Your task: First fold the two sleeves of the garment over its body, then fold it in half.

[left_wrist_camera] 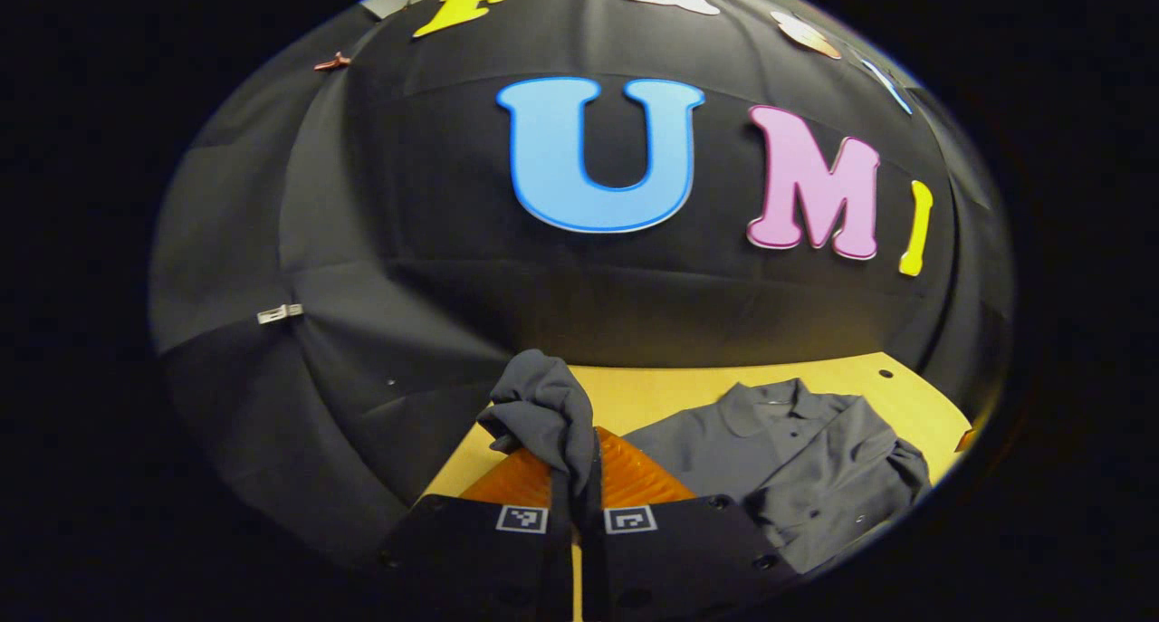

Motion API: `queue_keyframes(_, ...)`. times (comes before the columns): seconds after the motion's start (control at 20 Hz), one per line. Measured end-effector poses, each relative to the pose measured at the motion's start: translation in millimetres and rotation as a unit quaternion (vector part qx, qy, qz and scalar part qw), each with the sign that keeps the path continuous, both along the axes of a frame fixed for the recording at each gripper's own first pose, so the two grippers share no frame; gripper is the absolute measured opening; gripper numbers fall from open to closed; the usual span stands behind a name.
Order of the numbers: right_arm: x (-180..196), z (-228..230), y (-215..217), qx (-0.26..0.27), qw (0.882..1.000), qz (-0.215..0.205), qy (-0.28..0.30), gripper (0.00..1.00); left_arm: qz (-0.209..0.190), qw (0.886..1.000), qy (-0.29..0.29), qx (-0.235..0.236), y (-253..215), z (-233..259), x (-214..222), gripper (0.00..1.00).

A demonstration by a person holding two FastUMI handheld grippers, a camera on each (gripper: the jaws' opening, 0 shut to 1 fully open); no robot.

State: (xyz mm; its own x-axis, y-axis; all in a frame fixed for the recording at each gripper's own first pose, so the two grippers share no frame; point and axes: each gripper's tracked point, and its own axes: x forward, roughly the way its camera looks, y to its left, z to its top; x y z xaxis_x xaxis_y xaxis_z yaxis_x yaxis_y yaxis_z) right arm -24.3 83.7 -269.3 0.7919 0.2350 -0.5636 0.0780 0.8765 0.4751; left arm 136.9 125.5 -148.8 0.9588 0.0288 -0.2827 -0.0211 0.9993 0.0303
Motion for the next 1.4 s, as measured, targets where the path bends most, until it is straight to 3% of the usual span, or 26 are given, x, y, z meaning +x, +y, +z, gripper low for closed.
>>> queue_keyframes(0.55,-16,-34,-55,-0.008,1.0,-0.018,0.024,0.8,-0.112,0.993,0.028,0.002,-163,-19,4,0.09)
queue_keyframes(0.6,-18,-37,-59,-0.01,0.999,-0.019,0.026,0.71,-0.119,0.992,0.031,0.002,-175,-23,6,0.09)
queue_keyframes(0.65,-20,-39,-63,-0.009,0.999,-0.02,0.029,0.82,-0.126,0.991,0.034,0.005,-184,-27,6,0.09)
queue_keyframes(0.95,-27,-55,-76,0.003,0.999,-0.014,0.046,0.88,-0.159,0.985,0.066,0.011,-244,-61,0,0.08)
queue_keyframes(1.4,-40,-75,-91,0.02,0.997,-0.012,0.076,0.88,-0.209,0.968,0.13,0.038,-312,-140,-10,0.09)
